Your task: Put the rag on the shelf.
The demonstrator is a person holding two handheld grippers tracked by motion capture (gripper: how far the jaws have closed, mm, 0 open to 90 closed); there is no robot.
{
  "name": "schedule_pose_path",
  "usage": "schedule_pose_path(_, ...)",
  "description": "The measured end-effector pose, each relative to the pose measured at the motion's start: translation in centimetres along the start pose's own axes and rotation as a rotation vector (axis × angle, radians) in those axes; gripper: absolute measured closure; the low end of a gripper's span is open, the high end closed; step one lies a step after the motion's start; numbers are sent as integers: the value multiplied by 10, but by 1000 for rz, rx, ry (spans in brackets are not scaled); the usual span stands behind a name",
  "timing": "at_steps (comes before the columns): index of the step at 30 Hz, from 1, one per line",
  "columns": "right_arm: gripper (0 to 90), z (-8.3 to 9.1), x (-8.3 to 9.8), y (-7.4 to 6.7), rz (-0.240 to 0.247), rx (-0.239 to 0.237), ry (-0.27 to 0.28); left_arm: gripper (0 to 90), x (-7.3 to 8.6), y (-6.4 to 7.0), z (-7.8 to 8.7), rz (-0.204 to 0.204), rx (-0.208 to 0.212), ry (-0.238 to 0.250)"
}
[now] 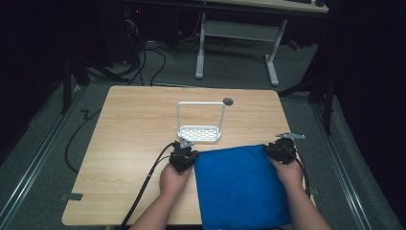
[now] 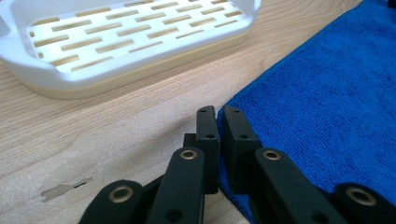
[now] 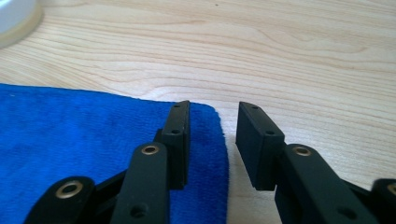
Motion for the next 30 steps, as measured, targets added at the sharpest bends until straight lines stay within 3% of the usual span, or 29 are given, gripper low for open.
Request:
schedule_pose_path(7, 694, -6, 2, -1, -8, -14, -12, 854, 0, 0, 0, -2, -2, 0)
schedule_pose_path(11, 712, -7, 3, -3, 26, -3, -12, 854, 0, 0, 0, -4, -4, 0)
schedule_pose_path(17, 873, -6, 4, -9, 68, 5, -4, 854, 0, 0, 0, -4, -4, 1)
schedule_pose_path(20, 886, -6, 4, -11, 100, 23, 2, 856, 0, 0, 0, -8, -3, -1)
schedule_pose_path(22, 888, -4, 4, -12, 94, 21, -1, 866, 0, 1, 0, -10, 2, -3)
schedule_pose_path(26, 888, 13, -4, -13, 84, 13, 71, 878, 1, 3, 1, -25, 6, -5)
schedule_pose_path(30, 888, 37, -6, -19, 59, -10, 141, 883, 0, 4, 5, -52, -1, 27)
Point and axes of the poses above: each handheld gripper's, and its own axes: z roughly backward along the jaws, x roughly out of its underside, y roughly to its right, the point moved 10 cm from there along -z, roughly forward along the jaws, and after that the axes turned 8 degrees about x, right-handed, at the moved point
